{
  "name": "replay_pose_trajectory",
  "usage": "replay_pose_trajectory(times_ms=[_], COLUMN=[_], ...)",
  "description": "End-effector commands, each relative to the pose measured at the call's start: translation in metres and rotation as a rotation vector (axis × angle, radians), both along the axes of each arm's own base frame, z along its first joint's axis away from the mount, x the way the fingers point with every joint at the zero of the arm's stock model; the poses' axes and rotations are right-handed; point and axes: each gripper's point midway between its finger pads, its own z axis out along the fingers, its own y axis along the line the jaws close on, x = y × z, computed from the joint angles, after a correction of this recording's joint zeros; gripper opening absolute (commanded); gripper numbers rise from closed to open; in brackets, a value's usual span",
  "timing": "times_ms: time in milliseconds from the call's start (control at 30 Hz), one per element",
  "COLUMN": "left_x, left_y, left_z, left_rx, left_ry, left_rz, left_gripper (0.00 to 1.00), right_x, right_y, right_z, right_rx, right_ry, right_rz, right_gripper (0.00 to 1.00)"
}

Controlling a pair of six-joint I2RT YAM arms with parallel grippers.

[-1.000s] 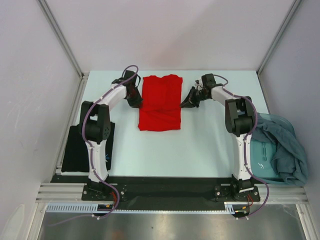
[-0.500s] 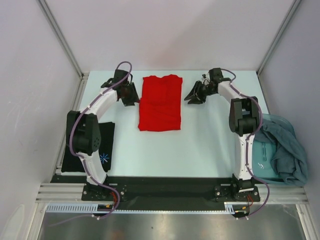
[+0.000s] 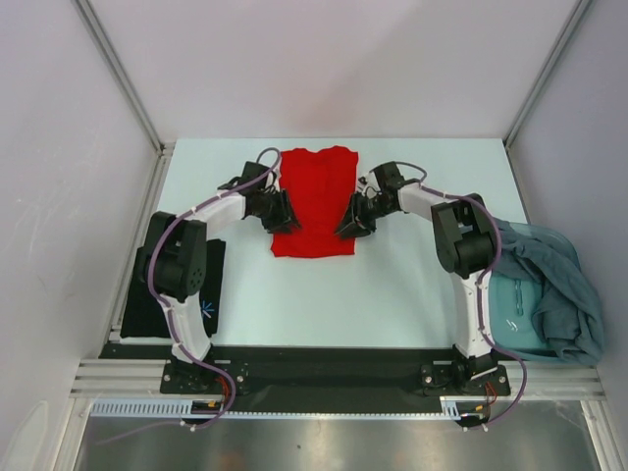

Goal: Fold and stack the t-shirts
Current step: Fold the tshirt

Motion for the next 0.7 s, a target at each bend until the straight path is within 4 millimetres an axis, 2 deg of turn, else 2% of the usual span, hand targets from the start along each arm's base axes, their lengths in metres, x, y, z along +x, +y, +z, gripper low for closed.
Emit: replay_pose_trajectory(times_ms=[0,67,100,167,200,233,300,333,400,467,533,633,667], left_x=[-0.005,-0.011,-0.017,-0.027,-0.041,-0.048,-0.064,-0.061,-0.062,-0.057,-0.047,-0.040,-0.039], left_y=[0.001,0.009,0.018,0.028,0.034,0.037,0.043,0.042,0.043,0.040,0.035,0.034,0.030], left_z=[-0.015,-0.025,-0.034,-0.046,-0.057,-0.061,-0.062,-0.041,-0.023,0.005,0.024,0.024,0.017], left_rx=[-0.019,0.001,0.041,0.091,0.117,0.124,0.139,0.127,0.113,0.086,0.052,0.015,-0.019], left_ry=[0.010,0.040,0.047,0.063,0.112,0.123,0.132,0.071,0.024,-0.047,-0.088,-0.079,-0.042], left_rz=[-0.049,-0.031,-0.028,-0.038,-0.042,-0.053,-0.064,-0.065,-0.067,-0.058,-0.044,-0.013,0.003], left_gripper=[0.42,0.40,0.40,0.40,0.40,0.39,0.37,0.37,0.39,0.40,0.41,0.40,0.41], right_x=[-0.008,-0.010,-0.022,-0.031,-0.036,-0.049,-0.054,-0.055,-0.050,-0.042,-0.034,-0.030,-0.025], right_y=[-0.011,-0.022,-0.029,-0.039,-0.043,-0.047,-0.054,-0.055,-0.055,-0.051,-0.043,-0.025,-0.019], right_z=[0.003,-0.009,-0.021,-0.028,-0.030,-0.033,-0.026,-0.011,0.011,0.034,0.043,0.043,0.042], right_rx=[0.048,0.051,0.042,0.030,0.023,0.015,0.013,0.019,0.023,0.043,0.065,0.072,0.073], right_ry=[-0.038,-0.013,0.031,0.033,0.037,0.066,0.061,0.026,-0.021,-0.061,-0.058,-0.062,-0.063], right_rz=[0.033,0.011,0.004,0.000,0.000,0.004,-0.001,-0.004,-0.008,-0.014,-0.018,0.015,0.017], right_gripper=[0.36,0.26,0.25,0.24,0.25,0.24,0.23,0.23,0.24,0.25,0.25,0.25,0.25])
